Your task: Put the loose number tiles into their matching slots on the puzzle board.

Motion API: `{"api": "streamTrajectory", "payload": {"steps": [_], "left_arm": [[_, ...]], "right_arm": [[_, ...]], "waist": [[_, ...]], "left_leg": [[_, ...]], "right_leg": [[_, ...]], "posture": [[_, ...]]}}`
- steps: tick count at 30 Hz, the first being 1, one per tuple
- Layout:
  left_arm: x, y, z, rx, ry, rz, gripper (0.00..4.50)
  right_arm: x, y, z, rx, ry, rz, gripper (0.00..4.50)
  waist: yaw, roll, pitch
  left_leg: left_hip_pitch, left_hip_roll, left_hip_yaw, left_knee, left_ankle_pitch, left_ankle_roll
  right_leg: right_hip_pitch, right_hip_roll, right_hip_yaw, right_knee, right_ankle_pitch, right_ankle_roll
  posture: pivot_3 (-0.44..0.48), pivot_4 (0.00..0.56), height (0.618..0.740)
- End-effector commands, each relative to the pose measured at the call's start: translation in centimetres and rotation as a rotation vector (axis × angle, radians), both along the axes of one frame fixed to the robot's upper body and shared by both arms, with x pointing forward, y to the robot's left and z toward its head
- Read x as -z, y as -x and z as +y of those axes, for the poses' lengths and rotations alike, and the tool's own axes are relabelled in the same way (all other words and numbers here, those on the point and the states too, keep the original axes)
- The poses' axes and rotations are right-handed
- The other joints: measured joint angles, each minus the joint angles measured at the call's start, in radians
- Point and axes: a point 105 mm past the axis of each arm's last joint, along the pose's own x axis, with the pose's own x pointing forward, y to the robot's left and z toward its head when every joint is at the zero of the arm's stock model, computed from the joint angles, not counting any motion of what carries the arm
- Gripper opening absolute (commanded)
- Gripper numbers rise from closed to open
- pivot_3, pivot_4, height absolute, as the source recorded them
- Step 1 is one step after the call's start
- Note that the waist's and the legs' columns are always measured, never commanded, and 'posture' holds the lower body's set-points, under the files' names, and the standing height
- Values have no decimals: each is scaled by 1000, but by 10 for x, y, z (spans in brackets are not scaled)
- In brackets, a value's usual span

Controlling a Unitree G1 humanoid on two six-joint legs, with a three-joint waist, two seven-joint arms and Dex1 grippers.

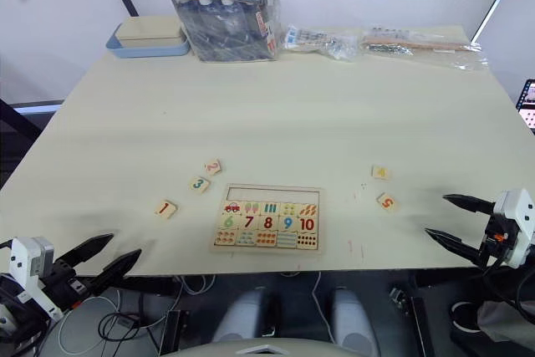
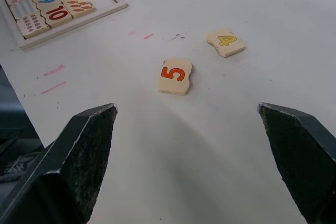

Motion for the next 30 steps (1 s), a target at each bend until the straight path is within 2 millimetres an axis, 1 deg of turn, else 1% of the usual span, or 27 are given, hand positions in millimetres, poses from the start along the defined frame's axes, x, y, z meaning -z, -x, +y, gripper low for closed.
{"api": "streamTrajectory", "payload": {"steps": [1, 4, 8, 10, 13, 14, 16, 22, 25, 28, 30], "left_arm": [[-8, -3, 5, -8, -20, -51, 4471], [-11, -10, 7, 14, -37, -71, 4471], [-16, -14, 10, 55, -57, -74, 4471], [-23, -16, 11, 84, -69, -74, 4471], [-27, -17, 14, 134, -90, -59, 4471], [-29, -17, 16, 155, -98, -54, 4471], [-31, -16, 19, 207, -113, -38, 4471], [-36, -22, 26, 328, -128, -11, 4471], [-43, -28, 23, 409, -131, -8, 4471], [-51, -44, 18, 521, -170, -9, 4471], [-55, -54, 13, 563, -177, 5, 4471]], "right_arm": [[-13, -5, 7, -23, 5, -67, 4500], [-22, -15, 23, -62, -18, -107, 4500], [-31, -19, 40, -111, -30, -141, 4500], [-39, -17, 52, -175, -47, -191, 4500], [-47, -11, 67, -263, -73, -175, 4500], [-50, -10, 72, -288, -78, -170, 4500], [-56, -8, 81, -336, -89, -177, 4500], [-68, -3, 94, -426, -102, -186, 4500], [-70, 0, 98, -456, -101, -185, 4500], [-72, -2, 102, -464, -106, -189, 4500], [-72, -3, 103, -458, -104, -200, 4500]], "waist": [[0, 0, 0], [-1, 0, 0], [0, 1, 0], [2, 0, 0], [4, 1, 0], [3, 1, 0], [3, 1, 0], [10, 1, 1], [17, 1, 1], [24, 2, 1], [23, 3, 2]], "left_leg": [[0, 0, 0, 0, 0, 0], [0, 1, 0, 0, 0, 0], [0, 1, 0, -1, 0, 0], [-1, 1, 0, -1, 0, 0], [-1, 0, 0, -1, -1, 1], [-1, 1, 0, -1, -1, 1], [-1, 1, 1, -1, -1, 1], [-1, 1, 1, -1, -1, 0], [-1, 1, 1, -1, -1, 0], [-2, 1, 0, -1, -1, 0], [-2, 1, 0, 0, -1, 0]], "right_leg": [[0, 0, 0, 0, 0, 0], [0, -2, 0, 0, 0, 0], [-1, -4, -8, 0, 0, -1], [-1, -6, -11, -2, 0, -1], [0, -15, -18, -2, 0, -1], [0, -19, -24, -2, 1, -2], [-1, -22, -28, -2, 1, -2], [-1, -38, -52, -2, 1, -3], [-1, -42, -59, -2, 2, -3], [0, -47, -71, -2, 2, -4], [0, -50, -79, -2, 3, -4]], "posture": [[0, 150, 740], [0, 150, 740], [0, 150, 740], [0, 150, 740], [0, 150, 740], [0, 150, 740], [0, 150, 740], [0, 150, 740], [0, 150, 740], [0, 150, 740], [0, 150, 740]]}}
